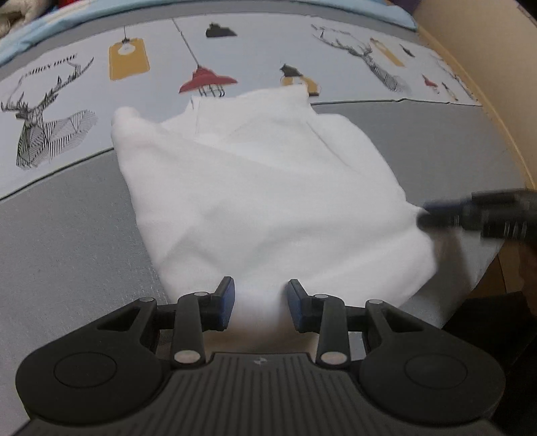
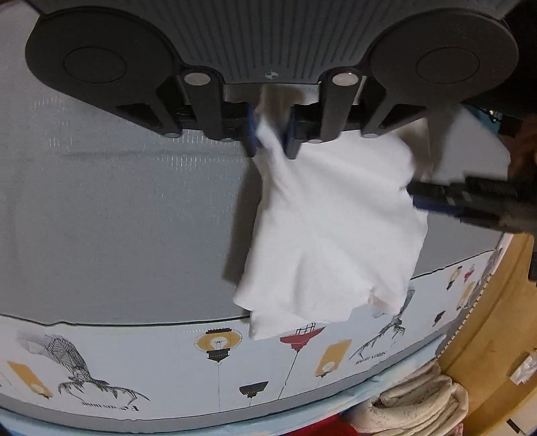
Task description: Fold small clothes
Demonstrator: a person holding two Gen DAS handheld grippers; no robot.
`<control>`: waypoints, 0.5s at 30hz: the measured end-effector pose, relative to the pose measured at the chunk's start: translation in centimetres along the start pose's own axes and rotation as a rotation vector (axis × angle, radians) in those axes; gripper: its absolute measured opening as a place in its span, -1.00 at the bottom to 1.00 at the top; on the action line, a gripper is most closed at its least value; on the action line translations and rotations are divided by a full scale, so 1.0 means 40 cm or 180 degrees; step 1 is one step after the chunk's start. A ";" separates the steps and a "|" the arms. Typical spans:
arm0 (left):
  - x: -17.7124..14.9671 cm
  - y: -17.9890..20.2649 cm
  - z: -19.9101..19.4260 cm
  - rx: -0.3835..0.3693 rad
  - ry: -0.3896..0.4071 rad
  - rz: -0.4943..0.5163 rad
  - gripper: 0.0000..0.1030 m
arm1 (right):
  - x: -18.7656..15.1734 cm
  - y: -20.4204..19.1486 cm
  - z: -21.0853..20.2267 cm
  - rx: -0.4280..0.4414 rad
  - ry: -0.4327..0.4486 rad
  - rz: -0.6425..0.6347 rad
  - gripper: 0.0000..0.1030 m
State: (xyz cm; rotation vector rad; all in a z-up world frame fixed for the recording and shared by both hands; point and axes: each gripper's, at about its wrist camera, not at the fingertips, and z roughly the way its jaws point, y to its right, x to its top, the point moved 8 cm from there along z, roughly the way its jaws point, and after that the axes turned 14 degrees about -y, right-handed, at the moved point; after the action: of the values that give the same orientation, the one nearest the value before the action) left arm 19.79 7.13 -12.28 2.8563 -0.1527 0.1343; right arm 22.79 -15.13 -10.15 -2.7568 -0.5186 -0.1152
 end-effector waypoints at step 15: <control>-0.003 -0.151 -0.036 -0.0532 0.0429 -0.0634 -0.25 | 0.227 0.061 0.079 0.0280 0.0492 0.1054 -0.12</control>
State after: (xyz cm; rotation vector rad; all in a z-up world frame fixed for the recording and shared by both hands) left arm 20.26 13.32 -12.56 2.6662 0.1412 0.2592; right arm 32.17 -13.12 -12.60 -2.6759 -0.0237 -0.2174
